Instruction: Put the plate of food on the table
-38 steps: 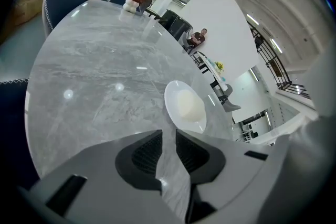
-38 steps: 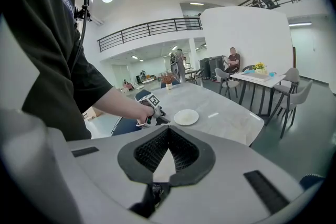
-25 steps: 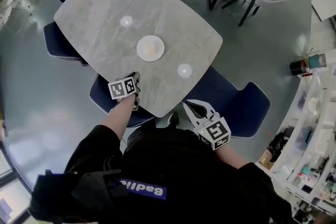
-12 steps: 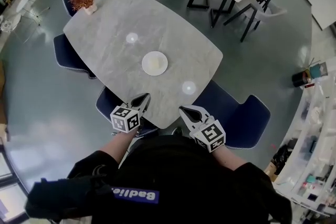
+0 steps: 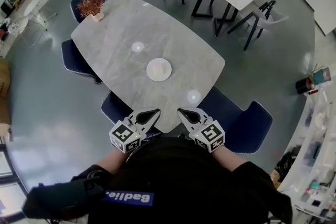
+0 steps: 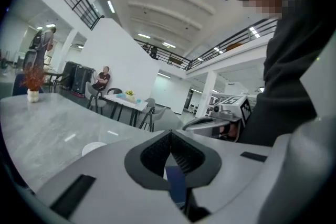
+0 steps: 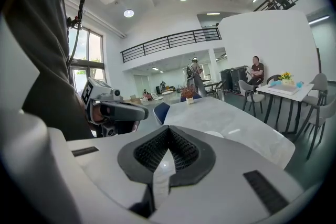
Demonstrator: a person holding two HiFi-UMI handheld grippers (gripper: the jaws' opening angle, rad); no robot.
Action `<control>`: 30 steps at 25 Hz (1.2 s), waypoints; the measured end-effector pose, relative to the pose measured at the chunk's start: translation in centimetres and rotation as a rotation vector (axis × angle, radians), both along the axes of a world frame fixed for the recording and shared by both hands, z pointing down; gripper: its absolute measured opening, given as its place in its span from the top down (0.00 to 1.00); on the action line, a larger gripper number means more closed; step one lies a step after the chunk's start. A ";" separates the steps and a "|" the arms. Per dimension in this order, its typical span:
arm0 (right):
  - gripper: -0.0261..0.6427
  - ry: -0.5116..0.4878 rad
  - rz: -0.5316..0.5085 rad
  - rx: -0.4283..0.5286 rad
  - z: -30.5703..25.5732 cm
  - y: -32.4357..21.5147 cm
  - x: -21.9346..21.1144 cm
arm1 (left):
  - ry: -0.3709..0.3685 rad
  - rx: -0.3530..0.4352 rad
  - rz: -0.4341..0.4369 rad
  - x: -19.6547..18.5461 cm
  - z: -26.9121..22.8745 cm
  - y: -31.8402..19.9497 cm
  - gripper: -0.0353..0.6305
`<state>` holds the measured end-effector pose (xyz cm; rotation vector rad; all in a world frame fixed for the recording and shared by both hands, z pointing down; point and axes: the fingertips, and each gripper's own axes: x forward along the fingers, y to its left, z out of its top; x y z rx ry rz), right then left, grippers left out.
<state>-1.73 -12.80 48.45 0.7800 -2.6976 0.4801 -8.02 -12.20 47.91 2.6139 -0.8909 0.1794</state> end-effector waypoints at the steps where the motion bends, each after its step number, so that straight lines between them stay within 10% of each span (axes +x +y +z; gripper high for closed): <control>1: 0.95 -0.005 -0.003 0.005 -0.2 0.0 -0.1 | -0.009 0.039 0.028 0.6 -0.9 0.4 0.94; 7: 0.95 -0.021 -0.022 0.034 -1.0 0.7 -0.3 | -0.023 0.165 0.120 3.1 -4.1 2.3 0.94; 30: 0.95 -0.030 -0.073 0.066 -1.9 2.6 0.1 | -0.001 0.149 0.144 4.7 -4.0 3.8 0.94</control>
